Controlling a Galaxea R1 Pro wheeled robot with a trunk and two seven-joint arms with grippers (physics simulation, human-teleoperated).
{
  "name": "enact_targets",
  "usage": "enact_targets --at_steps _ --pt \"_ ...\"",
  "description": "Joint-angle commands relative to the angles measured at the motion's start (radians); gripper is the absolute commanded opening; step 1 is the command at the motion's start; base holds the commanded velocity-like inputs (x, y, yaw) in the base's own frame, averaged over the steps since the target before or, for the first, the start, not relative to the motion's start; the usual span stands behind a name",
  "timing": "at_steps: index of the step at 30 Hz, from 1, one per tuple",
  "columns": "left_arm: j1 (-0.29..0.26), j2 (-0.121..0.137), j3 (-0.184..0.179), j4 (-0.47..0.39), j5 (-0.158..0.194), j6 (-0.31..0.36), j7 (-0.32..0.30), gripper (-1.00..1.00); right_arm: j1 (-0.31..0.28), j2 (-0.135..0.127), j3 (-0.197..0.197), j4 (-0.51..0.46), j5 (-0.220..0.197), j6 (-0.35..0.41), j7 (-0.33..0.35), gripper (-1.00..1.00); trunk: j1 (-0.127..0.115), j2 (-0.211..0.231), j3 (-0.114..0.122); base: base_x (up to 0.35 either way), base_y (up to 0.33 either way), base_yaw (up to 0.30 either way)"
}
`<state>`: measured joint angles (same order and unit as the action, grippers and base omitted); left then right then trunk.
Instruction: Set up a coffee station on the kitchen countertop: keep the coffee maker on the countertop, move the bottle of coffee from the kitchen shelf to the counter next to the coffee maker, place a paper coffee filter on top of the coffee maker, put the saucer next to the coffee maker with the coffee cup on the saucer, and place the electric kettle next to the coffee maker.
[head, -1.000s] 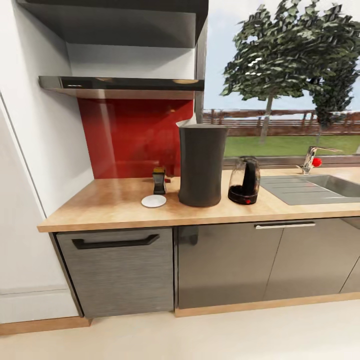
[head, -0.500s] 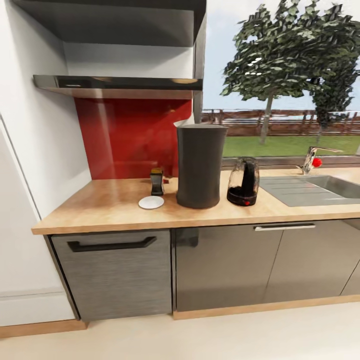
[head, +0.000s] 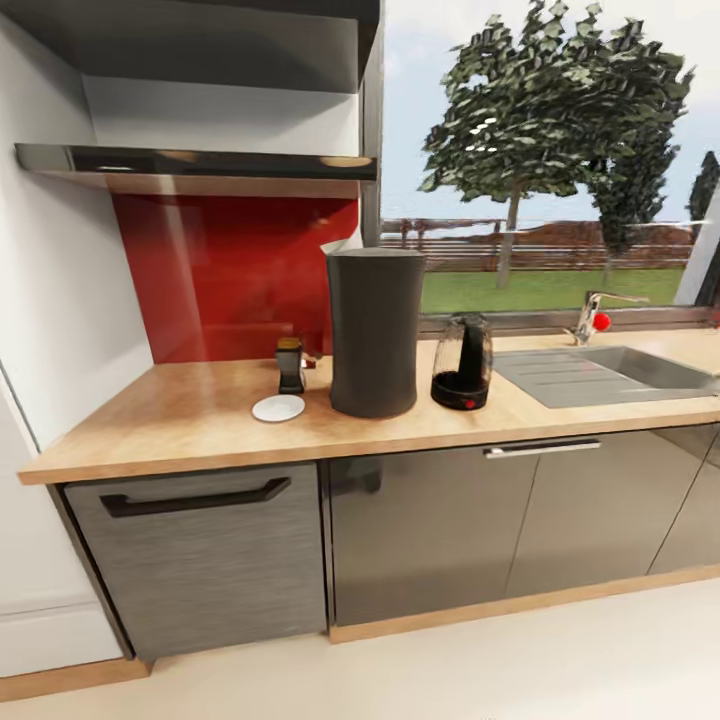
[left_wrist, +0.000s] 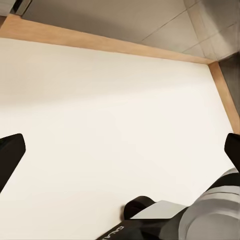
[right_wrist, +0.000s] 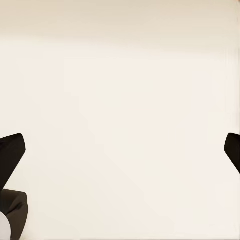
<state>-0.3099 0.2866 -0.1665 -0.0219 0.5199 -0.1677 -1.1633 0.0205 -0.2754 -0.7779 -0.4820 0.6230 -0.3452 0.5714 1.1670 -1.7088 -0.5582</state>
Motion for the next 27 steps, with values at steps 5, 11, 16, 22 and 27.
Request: enact_targets --at_steps 5,11,16,22,27 --pt "-0.001 0.0 -0.008 0.0 0.006 -0.009 -0.001 1.0 -0.001 0.001 -0.007 -0.001 0.011 -0.006 0.005 1.0 0.0 0.0 -0.001 0.001 -0.001 -0.249" --pt "-0.001 0.0 -0.009 0.0 0.006 -0.009 -0.001 1.0 -0.001 0.001 -0.007 -0.001 0.011 -0.006 0.005 1.0 0.0 0.0 -0.001 0.0 -0.004 -0.248" --pt "-0.001 0.0 -0.01 0.0 0.006 -0.009 -0.001 1.0 -0.001 0.001 -0.007 -0.001 0.011 -0.006 0.004 1.0 0.0 0.0 -0.001 0.0 -0.189 -0.081" --pt "0.0 0.0 -0.009 0.0 0.006 -0.009 -0.001 1.0 -0.001 0.001 -0.007 -0.001 0.012 -0.006 0.004 1.0 0.0 0.0 -0.001 0.0 -0.285 -0.011" --pt "-0.001 0.0 -0.008 -0.001 0.007 -0.009 -0.001 1.0 -0.001 0.001 -0.006 -0.001 0.013 -0.006 0.004 1.0 0.0 0.0 -0.001 0.085 -0.298 -0.001"
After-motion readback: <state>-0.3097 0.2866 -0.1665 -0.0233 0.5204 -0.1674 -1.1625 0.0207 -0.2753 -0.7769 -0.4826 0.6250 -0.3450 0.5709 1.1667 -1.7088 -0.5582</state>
